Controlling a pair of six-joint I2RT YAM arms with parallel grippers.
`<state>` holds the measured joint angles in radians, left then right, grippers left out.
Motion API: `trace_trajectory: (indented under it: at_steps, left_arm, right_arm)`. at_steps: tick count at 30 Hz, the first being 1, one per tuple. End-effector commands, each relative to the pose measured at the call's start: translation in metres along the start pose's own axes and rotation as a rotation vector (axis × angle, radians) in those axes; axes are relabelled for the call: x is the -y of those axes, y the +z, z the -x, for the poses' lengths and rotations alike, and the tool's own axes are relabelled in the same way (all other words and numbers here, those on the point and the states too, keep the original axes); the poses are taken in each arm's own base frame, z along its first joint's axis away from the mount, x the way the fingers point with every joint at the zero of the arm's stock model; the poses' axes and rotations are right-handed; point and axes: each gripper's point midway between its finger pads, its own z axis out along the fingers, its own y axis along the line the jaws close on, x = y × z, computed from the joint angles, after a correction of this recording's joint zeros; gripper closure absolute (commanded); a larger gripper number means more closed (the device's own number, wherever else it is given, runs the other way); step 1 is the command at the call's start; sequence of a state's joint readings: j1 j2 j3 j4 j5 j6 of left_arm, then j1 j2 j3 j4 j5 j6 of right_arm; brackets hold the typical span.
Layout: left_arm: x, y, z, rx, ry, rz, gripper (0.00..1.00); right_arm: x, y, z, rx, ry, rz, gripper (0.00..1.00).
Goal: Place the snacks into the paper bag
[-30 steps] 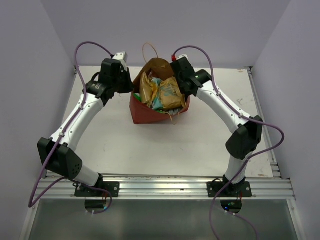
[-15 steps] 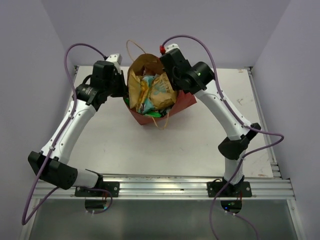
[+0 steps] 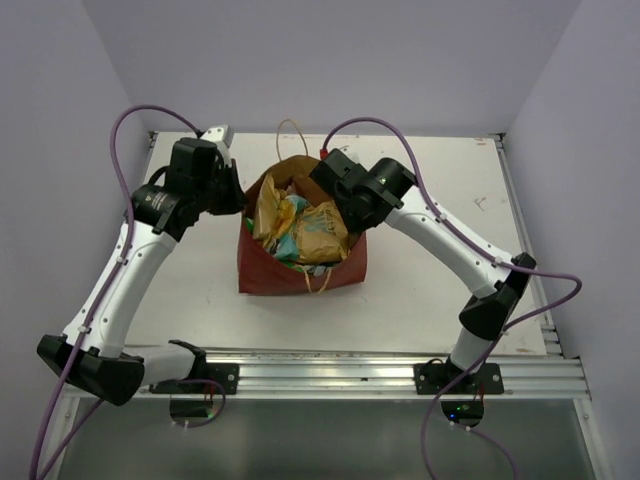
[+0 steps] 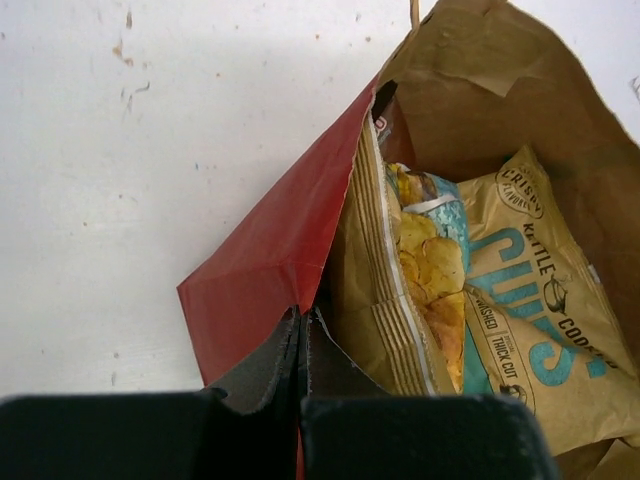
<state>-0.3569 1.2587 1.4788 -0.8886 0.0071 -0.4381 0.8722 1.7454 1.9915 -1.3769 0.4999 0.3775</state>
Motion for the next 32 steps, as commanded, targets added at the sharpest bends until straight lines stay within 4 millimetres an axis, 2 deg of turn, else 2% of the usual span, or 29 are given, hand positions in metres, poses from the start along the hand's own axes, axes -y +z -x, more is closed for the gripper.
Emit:
trace_trajectory:
  at_steps: [1, 7, 12, 13, 14, 15, 16, 17, 18, 20, 21, 22, 24, 28, 29, 32]
  left_arm:
    - [0.012, -0.013, -0.002, 0.032, -0.027, -0.068, 1.00]
    - [0.002, -0.009, -0.033, -0.024, -0.033, -0.054, 1.00]
    - [-0.003, -0.012, -0.033, -0.009, -0.015, -0.034, 1.00]
    - [-0.004, -0.013, -0.030, 0.004, -0.008, -0.029, 0.93]
    - [-0.003, -0.016, -0.021, 0.039, -0.003, -0.028, 0.79]
    - [-0.005, -0.020, -0.011, 0.079, 0.002, -0.013, 0.53]
    - [-0.004, -0.030, 0.009, 0.145, 0.015, 0.000, 0.44]
    - [-0.003, -0.036, 0.024, 0.196, 0.021, 0.006, 0.37]
    - [0.001, -0.052, 0.047, 0.271, 0.023, 0.010, 0.29]
    - [-0.007, -0.068, 0.078, 0.380, 0.031, 0.082, 0.25]
    - [-0.006, -0.084, 0.098, 0.451, 0.024, 0.093, 0.23]
    - [-0.014, -0.093, 0.110, 0.497, 0.020, 0.147, 0.22]
    - [-0.016, -0.105, 0.129, 0.561, 0.013, 0.178, 0.20]
    - [-0.019, -0.104, 0.141, 0.581, 0.020, 0.216, 0.20]
    - [-0.018, -0.102, 0.140, 0.577, 0.020, 0.212, 0.20]
    - [-0.019, -0.096, 0.136, 0.564, 0.015, 0.210, 0.20]
  right_arm:
    - [0.006, -0.029, -0.001, 0.059, 0.077, 0.026, 1.00]
    - [-0.012, -0.028, -0.016, 0.031, 0.069, 0.047, 1.00]
    - [-0.014, -0.025, -0.025, 0.022, 0.074, 0.049, 1.00]
    - [-0.013, -0.027, -0.022, 0.038, 0.080, 0.054, 1.00]
    - [-0.014, -0.029, -0.016, 0.065, 0.089, 0.066, 0.86]
    - [-0.010, -0.036, -0.009, 0.100, 0.101, 0.071, 0.67]
    - [-0.007, -0.044, 0.001, 0.138, 0.124, 0.072, 0.54]
    - [-0.002, -0.049, 0.007, 0.165, 0.140, 0.066, 0.49]
    - [0.003, -0.054, 0.014, 0.194, 0.153, 0.052, 0.46]
    - [0.010, -0.068, 0.028, 0.242, 0.176, 0.050, 0.46]
    - [0.015, -0.075, 0.035, 0.273, 0.199, 0.042, 0.45]
    - [0.018, -0.077, 0.037, 0.280, 0.209, 0.031, 0.44]
    - [0.024, -0.080, 0.040, 0.300, 0.224, 0.008, 0.42]
    - [0.046, -0.089, 0.042, 0.348, 0.265, -0.068, 0.42]
    - [0.051, -0.090, 0.042, 0.353, 0.269, -0.079, 0.46]
    - [0.068, -0.091, 0.040, 0.356, 0.285, -0.137, 0.44]
